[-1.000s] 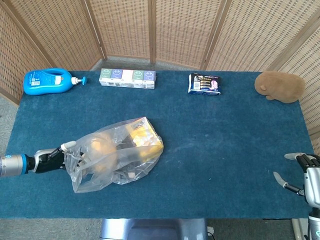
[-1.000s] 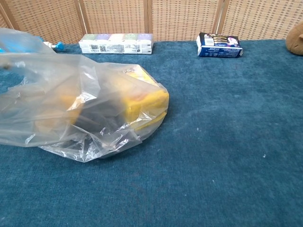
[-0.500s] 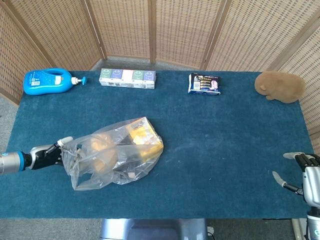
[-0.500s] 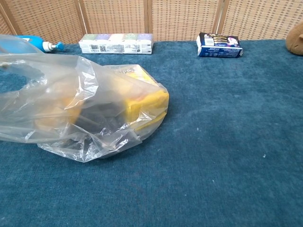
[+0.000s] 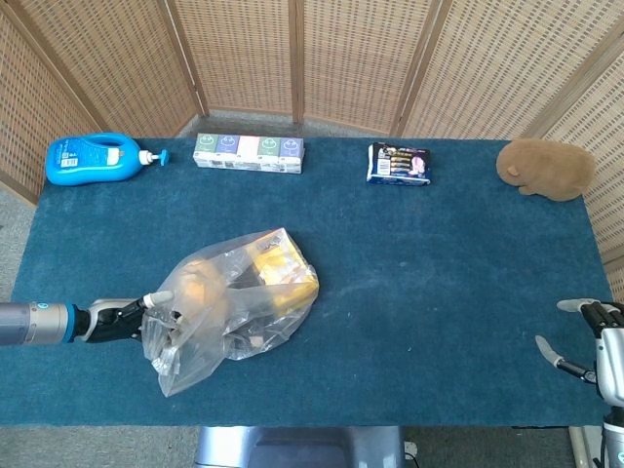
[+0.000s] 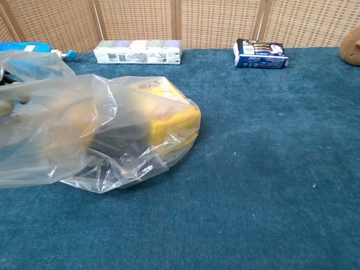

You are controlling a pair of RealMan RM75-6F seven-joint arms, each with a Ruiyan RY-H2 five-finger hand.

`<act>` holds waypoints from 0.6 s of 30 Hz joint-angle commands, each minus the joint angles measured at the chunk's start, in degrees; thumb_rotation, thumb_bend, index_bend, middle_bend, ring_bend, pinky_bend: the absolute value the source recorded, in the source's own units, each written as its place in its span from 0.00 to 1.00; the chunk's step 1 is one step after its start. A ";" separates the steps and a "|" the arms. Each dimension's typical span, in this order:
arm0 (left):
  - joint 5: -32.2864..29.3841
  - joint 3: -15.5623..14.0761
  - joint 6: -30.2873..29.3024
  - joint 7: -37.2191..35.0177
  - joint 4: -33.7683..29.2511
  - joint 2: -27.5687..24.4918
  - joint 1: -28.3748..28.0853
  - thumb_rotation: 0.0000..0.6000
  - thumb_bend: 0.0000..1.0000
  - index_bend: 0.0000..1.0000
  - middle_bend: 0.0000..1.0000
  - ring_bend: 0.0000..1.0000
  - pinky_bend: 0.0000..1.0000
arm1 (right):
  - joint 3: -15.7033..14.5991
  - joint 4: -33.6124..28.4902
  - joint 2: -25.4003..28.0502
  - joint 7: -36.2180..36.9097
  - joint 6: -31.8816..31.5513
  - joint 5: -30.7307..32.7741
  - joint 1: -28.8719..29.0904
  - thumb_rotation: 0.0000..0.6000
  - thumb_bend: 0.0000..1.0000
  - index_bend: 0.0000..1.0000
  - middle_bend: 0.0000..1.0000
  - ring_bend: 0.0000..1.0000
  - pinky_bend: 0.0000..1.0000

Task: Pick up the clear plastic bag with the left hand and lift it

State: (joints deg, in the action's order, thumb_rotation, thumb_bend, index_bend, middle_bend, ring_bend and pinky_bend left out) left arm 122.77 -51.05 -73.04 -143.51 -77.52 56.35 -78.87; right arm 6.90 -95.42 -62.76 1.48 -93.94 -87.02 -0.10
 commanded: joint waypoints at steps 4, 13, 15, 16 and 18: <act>-2.24 2.00 -2.79 -3.35 -1.51 1.43 0.16 0.00 0.02 0.32 0.46 0.43 0.41 | -0.09 0.24 0.01 0.48 -0.39 -0.26 -0.21 0.68 0.27 0.37 0.41 0.40 0.25; -7.62 5.46 -3.69 -4.01 -4.19 1.34 1.36 0.00 0.02 0.32 0.46 0.43 0.36 | -0.01 0.68 -0.14 1.06 -0.63 0.00 -0.43 0.67 0.27 0.37 0.41 0.40 0.25; -6.45 4.96 -2.16 -2.60 -4.04 0.98 0.48 0.00 0.02 0.32 0.46 0.43 0.36 | 0.05 0.77 -0.14 1.17 -0.66 0.08 -0.45 0.68 0.27 0.37 0.41 0.40 0.25; -5.71 4.57 -1.50 -2.12 -3.89 0.82 -0.03 0.00 0.02 0.32 0.46 0.43 0.36 | 0.08 0.80 -0.13 1.21 -0.67 0.12 -0.46 0.68 0.27 0.37 0.41 0.40 0.25; -4.21 3.81 -0.76 -1.64 -3.42 0.65 -0.91 0.00 0.02 0.32 0.46 0.43 0.36 | 0.11 0.84 -0.13 1.26 -0.64 0.16 -0.45 0.68 0.27 0.37 0.41 0.40 0.25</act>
State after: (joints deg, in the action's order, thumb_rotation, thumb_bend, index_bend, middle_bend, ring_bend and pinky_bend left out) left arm 116.91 -46.52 -75.00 -146.11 -81.25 57.38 -78.81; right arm 7.01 -94.57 -62.89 2.74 -94.58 -86.86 -0.55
